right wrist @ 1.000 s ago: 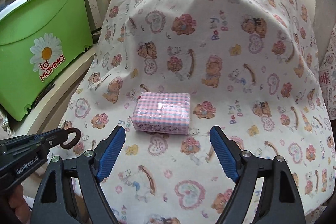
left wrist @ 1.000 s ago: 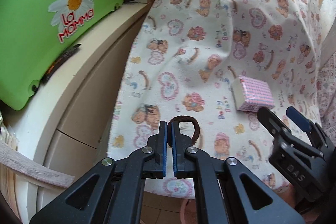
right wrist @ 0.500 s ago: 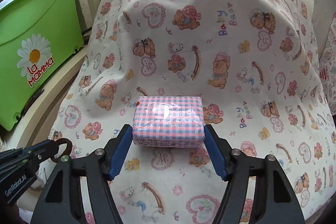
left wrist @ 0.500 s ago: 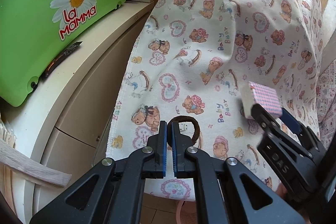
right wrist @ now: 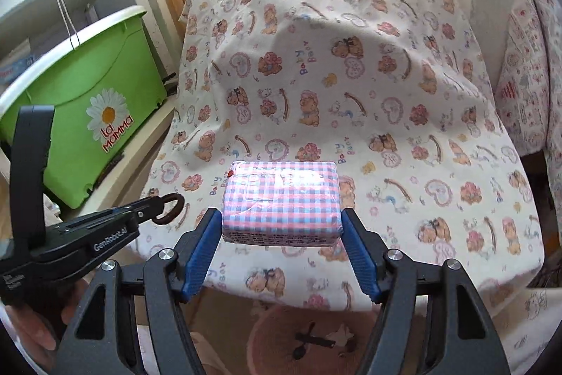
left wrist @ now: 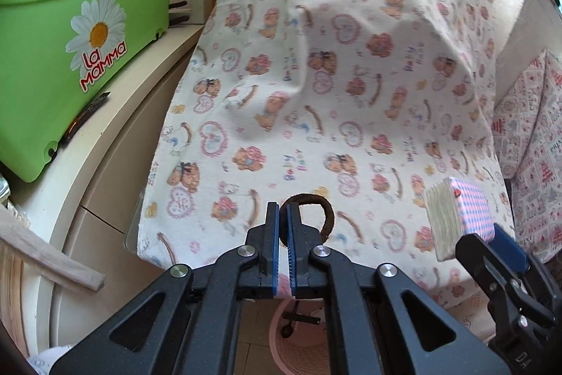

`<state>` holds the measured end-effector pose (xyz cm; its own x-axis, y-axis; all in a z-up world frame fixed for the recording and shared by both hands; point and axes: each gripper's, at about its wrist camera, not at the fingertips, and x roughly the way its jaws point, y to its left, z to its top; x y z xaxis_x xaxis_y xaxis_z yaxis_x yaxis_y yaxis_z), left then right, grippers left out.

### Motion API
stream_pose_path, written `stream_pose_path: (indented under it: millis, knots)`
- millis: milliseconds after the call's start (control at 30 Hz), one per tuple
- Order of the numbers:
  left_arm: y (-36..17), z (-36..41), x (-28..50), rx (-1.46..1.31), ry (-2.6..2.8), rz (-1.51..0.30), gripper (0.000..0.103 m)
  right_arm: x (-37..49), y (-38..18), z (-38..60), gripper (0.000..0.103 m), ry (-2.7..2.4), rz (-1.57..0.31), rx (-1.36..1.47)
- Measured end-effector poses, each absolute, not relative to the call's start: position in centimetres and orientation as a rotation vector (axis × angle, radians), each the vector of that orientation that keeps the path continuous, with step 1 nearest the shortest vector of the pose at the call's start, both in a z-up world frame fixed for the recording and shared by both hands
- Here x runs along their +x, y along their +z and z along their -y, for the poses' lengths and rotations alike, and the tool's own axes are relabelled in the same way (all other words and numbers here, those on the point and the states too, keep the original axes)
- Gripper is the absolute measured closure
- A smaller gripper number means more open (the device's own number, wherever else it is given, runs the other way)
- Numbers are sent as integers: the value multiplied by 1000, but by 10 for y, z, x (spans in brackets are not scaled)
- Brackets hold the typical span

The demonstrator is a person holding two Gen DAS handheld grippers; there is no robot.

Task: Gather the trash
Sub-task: 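Carry the hair tie and box over the wastebasket with both tools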

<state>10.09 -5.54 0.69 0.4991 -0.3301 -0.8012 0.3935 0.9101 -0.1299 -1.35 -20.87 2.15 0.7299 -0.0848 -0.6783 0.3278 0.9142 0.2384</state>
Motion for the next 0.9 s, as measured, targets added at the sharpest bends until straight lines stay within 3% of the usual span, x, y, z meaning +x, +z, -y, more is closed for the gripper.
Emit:
stream_pose_path:
  millis: [333, 633, 900]
  knots:
    - [-7, 57, 33, 29, -466, -1015, 99, -84, 6, 215, 32, -254, -746, 573]
    - [-65, 55, 18, 29, -481, -1118, 99, -115, -51, 237, 32, -292, -777, 721]
    - [-123, 71, 16, 93, -504, -1271, 99, -108, -109, 246, 32, -278, -926, 786]
